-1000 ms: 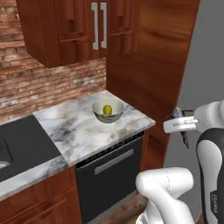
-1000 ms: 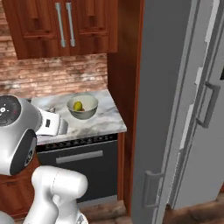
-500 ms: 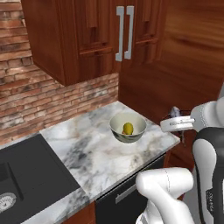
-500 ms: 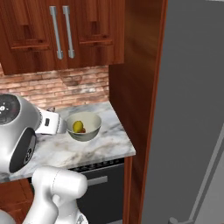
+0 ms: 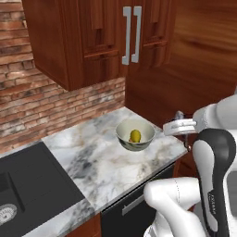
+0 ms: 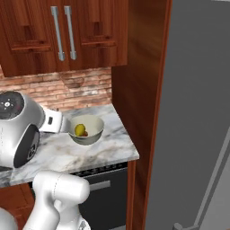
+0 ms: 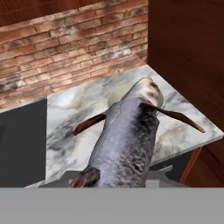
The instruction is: Take the lemon, peach, and fish from the freezer and place them in the bowl on the counter.
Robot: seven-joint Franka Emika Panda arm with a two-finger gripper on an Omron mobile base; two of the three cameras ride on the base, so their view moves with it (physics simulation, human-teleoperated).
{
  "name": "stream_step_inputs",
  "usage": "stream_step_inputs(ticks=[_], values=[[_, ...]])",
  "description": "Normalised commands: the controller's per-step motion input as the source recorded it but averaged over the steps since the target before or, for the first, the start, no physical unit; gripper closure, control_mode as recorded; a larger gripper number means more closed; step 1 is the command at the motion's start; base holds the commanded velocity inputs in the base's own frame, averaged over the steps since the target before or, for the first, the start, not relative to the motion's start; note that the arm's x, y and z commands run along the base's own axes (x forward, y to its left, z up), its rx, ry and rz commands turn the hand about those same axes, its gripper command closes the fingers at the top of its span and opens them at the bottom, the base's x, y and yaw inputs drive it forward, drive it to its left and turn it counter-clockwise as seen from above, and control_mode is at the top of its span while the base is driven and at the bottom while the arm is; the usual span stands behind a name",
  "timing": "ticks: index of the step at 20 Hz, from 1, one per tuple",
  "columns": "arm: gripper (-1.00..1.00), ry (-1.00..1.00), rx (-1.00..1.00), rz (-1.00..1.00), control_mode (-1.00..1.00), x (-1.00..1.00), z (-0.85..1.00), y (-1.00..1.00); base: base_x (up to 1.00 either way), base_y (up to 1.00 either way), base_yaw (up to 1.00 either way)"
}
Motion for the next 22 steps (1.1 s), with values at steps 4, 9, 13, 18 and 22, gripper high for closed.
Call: stream_step_inputs(ticks=[4, 9, 13, 18, 22], values=[[1.00, 0.02, -0.13, -0.13, -1.00, 0.60, -0.32, 0.41, 0.00, 0.00, 0.00], [1.00, -0.01, -0.14, -0.01, -1.00, 0.42, -0.23, 0.03, 0.00, 0.00, 0.00], [1.00, 0.00, -0.10, 0.00, -1.00, 0.46, -0.23, -0.06, 0.00, 0.00, 0.00], [1.00, 0.02, -0.02, 0.00, -1.00, 0.42, -0.15, -0.22, 0.00, 0.00, 0.00], [1.00, 0.07, 0.00, 0.08, -1.00, 0.38, -0.21, -0.08, 0.00, 0.00, 0.00]])
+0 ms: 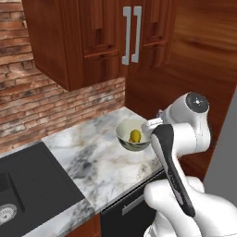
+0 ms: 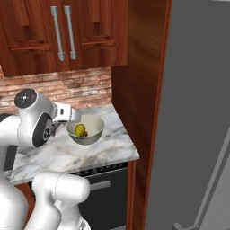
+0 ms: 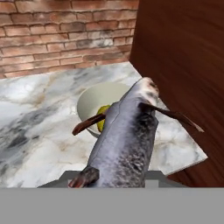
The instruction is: Take the lemon, peach, and fish from the freezer and place them in the bowl on the counter.
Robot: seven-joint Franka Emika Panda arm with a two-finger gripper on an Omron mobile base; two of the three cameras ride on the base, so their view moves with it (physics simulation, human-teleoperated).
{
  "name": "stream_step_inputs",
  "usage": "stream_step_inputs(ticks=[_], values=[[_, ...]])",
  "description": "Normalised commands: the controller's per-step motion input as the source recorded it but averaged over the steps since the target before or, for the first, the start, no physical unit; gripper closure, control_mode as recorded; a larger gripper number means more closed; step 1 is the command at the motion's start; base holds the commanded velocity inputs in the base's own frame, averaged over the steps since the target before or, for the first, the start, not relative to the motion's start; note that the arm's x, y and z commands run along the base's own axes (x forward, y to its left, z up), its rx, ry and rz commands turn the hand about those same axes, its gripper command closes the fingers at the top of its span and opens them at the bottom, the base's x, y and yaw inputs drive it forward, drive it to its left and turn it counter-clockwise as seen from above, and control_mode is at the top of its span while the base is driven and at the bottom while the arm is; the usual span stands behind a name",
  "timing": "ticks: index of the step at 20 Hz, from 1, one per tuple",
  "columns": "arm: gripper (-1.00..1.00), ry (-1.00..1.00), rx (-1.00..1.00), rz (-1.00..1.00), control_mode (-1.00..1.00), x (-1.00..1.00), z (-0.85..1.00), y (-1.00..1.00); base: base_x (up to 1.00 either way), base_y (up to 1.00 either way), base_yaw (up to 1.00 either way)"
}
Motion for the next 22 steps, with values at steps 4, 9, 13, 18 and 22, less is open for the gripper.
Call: stream_step_inputs(ticks=[4, 9, 13, 18, 22], values=[[1.00, 0.10, 0.00, 0.09, -1.00, 0.34, -0.39, -0.04, 0.00, 0.00, 0.00], [1.00, 0.14, 0.00, 0.06, -1.00, 0.44, -0.47, 0.00, 0.00, 0.00, 0.00], [1.00, 0.03, 0.00, 0.05, -1.00, 0.45, -0.36, 0.00, 0.00, 0.00, 0.00], [1.00, 0.01, 0.00, 0.03, -1.00, 0.49, -0.29, 0.00, 0.00, 0.00, 0.00], [1.00, 0.02, 0.00, 0.01, -1.00, 0.44, -0.19, 0.00, 0.00, 0.00, 0.00]])
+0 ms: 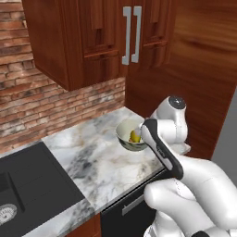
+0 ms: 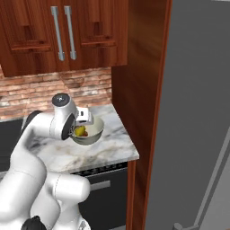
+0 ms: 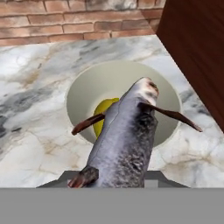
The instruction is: Take the lemon, peach, and fish from the freezer and place them in the bowl on the counter.
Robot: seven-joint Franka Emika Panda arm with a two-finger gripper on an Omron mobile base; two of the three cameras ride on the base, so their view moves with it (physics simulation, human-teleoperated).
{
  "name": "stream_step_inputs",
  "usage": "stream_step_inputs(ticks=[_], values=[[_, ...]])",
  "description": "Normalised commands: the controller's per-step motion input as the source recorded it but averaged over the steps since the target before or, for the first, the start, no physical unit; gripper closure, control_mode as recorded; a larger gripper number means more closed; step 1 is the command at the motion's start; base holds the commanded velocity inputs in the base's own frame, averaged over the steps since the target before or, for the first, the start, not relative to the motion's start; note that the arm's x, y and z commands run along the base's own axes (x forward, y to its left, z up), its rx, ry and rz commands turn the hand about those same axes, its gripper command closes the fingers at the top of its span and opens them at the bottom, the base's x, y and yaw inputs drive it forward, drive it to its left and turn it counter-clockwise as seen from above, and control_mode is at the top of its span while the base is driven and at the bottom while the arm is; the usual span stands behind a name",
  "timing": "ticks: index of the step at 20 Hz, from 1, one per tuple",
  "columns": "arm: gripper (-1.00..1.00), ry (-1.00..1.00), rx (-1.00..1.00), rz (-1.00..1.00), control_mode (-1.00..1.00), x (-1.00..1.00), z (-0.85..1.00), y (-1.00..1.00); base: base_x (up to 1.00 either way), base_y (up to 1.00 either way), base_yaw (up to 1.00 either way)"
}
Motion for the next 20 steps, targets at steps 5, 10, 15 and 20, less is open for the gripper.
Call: stream_step_inputs(ticks=[5, 10, 15, 20], values=[[1.00, 0.03, 0.00, 0.00, -1.00, 0.42, -0.20, 0.00, 0.00, 0.00, 0.00], [1.00, 0.10, 0.00, 0.00, -1.00, 0.25, -0.31, 0.00, 0.00, 0.00, 0.00], [1.00, 0.09, -0.01, 0.00, -1.00, 0.13, -0.37, 0.00, 0.00, 0.00, 0.00], [1.00, 0.02, -0.01, 0.00, -1.00, 0.17, -0.34, 0.00, 0.00, 0.00, 0.00]])
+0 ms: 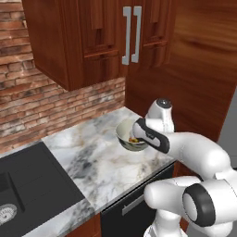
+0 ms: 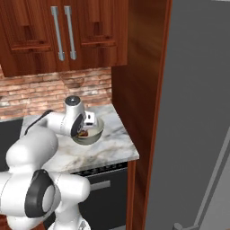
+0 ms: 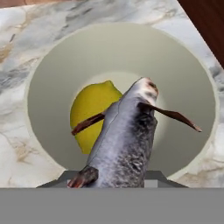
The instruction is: Take the lemon, peach, and fish from the freezer and place them in the bowl on the counter.
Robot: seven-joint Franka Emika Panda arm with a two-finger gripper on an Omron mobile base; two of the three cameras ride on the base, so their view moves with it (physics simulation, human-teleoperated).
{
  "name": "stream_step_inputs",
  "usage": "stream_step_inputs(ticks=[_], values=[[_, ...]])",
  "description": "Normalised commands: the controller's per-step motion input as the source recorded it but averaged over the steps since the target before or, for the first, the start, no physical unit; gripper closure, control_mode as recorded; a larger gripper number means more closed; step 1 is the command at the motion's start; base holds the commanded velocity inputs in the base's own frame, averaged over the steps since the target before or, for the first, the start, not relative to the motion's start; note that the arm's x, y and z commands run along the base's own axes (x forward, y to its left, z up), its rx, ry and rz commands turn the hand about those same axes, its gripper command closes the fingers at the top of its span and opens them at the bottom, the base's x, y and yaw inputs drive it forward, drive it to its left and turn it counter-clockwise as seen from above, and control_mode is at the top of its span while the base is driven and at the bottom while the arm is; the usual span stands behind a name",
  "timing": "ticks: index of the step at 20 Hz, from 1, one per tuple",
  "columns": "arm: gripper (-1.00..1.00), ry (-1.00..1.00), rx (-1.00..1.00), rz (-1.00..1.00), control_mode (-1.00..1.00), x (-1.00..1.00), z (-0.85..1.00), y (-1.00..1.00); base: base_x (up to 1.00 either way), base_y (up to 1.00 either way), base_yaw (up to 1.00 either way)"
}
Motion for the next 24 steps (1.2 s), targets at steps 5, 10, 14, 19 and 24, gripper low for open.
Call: stream_step_inputs(ticks=[5, 10, 14, 19, 24], values=[[1.00, 0.00, 0.00, 0.00, -1.00, 0.19, -0.16, 0.00, 0.00, 0.00, 0.00], [1.00, 0.06, 0.00, 0.00, -1.00, 0.10, 0.01, 0.00, 0.00, 0.00, 0.00], [1.00, 0.07, 0.00, 0.00, -1.00, 0.23, 0.00, 0.00, 0.00, 0.00, 0.00], [1.00, 0.06, 0.00, 0.00, -1.00, 0.22, 0.07, 0.00, 0.00, 0.00, 0.00], [1.00, 0.03, 0.00, 0.00, -1.00, 0.29, -0.03, 0.00, 0.00, 0.00, 0.00]])
